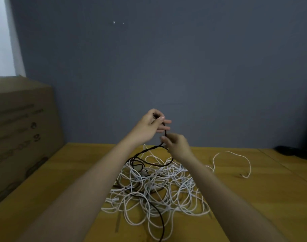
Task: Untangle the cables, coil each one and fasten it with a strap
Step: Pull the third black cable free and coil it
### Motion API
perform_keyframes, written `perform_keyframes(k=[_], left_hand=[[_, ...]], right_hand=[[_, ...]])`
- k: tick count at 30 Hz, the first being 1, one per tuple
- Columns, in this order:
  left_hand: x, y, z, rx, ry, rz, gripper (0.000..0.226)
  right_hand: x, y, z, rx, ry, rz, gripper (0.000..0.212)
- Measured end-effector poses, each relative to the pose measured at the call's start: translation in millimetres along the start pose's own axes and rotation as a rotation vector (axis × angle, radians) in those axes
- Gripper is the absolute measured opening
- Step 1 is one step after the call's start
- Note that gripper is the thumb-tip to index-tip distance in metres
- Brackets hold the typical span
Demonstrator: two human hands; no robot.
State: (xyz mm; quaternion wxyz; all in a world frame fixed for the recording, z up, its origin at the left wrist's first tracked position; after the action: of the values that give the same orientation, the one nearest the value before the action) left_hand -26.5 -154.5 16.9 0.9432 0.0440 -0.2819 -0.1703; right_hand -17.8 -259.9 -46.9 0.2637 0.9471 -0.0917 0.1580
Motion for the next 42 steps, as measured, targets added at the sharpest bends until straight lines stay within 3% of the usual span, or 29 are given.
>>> perform_keyframes(k=[3,4,6,9,12,15,19,23,25,27,29,32,36,38,40,42], left_hand=[[-6,7,-6,-0.028,-0.009,0.005,0.008],[-8,12,-14,0.039,0.012,0.01,0.019],[-12,21,-40,0.311,0.123,-0.02,0.04],[-23,18,-80,0.64,0.278,-0.197,0.04],[-24,3,-84,0.46,0.29,-0.227,0.025],[-6,0,-51,0.245,0.212,-0.08,0.019],[23,9,9,0.291,0.043,0.111,0.024],[30,-15,16,0.432,0.029,-0.09,0.021],[32,-12,15,0.579,-0.034,-0.105,0.025],[33,3,27,0.752,-0.137,0.001,0.012],[33,16,35,0.823,-0.185,0.08,0.015],[34,28,36,0.768,-0.139,0.121,0.027],[36,32,31,0.51,-0.009,0.124,0.032],[37,31,23,0.503,0.07,0.121,0.033],[34,20,6,0.552,0.17,0.033,0.035],[28,7,-6,0.638,0.234,-0.063,0.043]], right_hand=[[2,12,10,0.23,-0.092,0.103,0.025],[4,19,12,0.298,-0.113,0.13,0.028],[6,32,14,0.428,-0.152,0.147,0.029],[6,44,16,0.549,-0.206,0.118,0.028],[6,57,19,0.675,-0.241,0.152,0.027],[9,74,22,0.892,-0.261,0.257,0.025],[16,91,28,0.924,-0.338,0.432,0.019],[18,106,36,1.039,-0.345,0.552,0.01],[20,116,34,1.014,-0.289,0.544,0.014],[20,124,26,0.931,-0.224,0.514,0.016],[18,133,21,0.769,-0.187,0.52,0.015],[17,143,7,0.469,-0.133,0.532,0.016],[12,144,-21,0.22,-0.037,0.499,0.016],[12,135,-28,0.27,-0.005,0.433,0.016],[13,121,-28,0.486,-0.008,0.341,0.013],[14,115,-32,0.544,0.0,0.324,0.015]])
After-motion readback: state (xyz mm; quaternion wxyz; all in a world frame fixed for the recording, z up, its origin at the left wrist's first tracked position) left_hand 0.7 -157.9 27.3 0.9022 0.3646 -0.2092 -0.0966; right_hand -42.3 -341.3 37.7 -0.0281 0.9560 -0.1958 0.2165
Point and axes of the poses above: each hand's wrist, its own x-axis towards the middle knuckle, its own y-axis out of the back of the hand, z = x × y, the point moved 10 cm from there along x, towards the middle knuckle, and after that the axes turned 4 degrees about -y, right-handed, at the moved point
